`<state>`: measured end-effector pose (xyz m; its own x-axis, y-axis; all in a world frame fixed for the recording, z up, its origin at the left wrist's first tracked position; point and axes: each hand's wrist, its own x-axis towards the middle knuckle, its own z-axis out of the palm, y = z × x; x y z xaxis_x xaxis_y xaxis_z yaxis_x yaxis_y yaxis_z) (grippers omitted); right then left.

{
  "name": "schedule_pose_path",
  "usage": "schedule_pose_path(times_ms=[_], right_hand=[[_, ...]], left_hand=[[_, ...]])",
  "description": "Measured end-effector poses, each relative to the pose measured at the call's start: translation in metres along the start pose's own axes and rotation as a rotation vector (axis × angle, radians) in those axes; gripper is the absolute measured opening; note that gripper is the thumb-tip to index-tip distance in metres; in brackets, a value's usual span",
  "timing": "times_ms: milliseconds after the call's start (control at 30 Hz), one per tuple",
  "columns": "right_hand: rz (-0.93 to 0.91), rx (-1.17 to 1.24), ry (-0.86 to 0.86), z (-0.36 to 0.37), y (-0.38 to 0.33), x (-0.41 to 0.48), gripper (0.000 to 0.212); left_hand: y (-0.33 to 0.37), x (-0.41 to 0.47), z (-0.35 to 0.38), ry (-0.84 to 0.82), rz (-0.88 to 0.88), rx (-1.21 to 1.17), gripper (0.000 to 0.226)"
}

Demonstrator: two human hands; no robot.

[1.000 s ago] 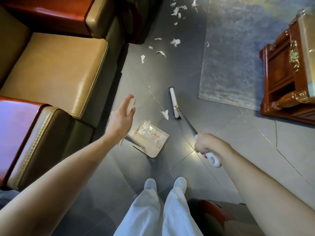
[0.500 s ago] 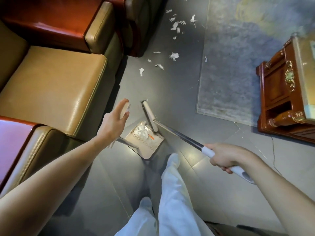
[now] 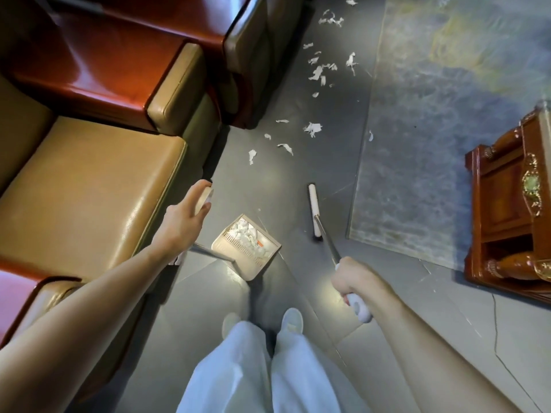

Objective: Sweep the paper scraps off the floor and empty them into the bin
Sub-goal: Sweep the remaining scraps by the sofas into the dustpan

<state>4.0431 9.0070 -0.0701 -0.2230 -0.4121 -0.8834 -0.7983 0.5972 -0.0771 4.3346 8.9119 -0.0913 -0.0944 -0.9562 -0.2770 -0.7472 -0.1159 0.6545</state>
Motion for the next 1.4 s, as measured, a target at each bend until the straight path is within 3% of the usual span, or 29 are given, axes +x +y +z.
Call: schedule_pose_path(times_ms=[167, 367, 633, 767, 867, 967, 1033, 1233, 1400], right_hand=[[0.01, 0.102, -0.037, -0.006, -0.063, 0.03, 0.021], [-0.062, 0.014, -0.063, -0.031, -0.137, 0.048, 0.03], [-0.102, -0.146, -0.136, -0.058, -0.188, 0.042, 0.016], [-0.066, 0.061, -0.169, -0.072, -0.188, 0.028, 0.012], [-0.029, 0.323, -0.245, -0.09, -0.175, 0.018, 0.035], [-0.041, 0.406, -0.256, -0.112, -0.163, 0.012, 0.044], [-0.061, 0.393, -0.235, -0.127, -0.161, 0.011, 0.042], [-0.091, 0.239, -0.021, -0.188, -0.171, 0.04, 0.009], [-0.112, 0.114, 0.148, -0.24, -0.19, 0.091, 0.016]], left_hand=[[-0.013, 0.041, -0.01, 0.006, -0.035, 0.01, 0.041], [-0.036, 0.082, -0.026, 0.113, -0.033, -0.077, 0.033], [-0.031, 0.124, -0.044, 0.149, 0.023, -0.108, 0.031], [-0.024, 0.134, -0.043, 0.055, 0.026, -0.124, 0.036], [-0.023, 0.141, -0.046, -0.008, 0.055, -0.077, 0.035], [-0.018, 0.154, -0.05, -0.004, 0.045, -0.09, 0.037], [-0.016, 0.164, -0.051, 0.005, 0.043, -0.094, 0.037], [-0.002, 0.213, -0.054, 0.031, 0.064, -0.013, 0.036], [0.009, 0.262, -0.069, 0.031, 0.026, -0.003, 0.037]])
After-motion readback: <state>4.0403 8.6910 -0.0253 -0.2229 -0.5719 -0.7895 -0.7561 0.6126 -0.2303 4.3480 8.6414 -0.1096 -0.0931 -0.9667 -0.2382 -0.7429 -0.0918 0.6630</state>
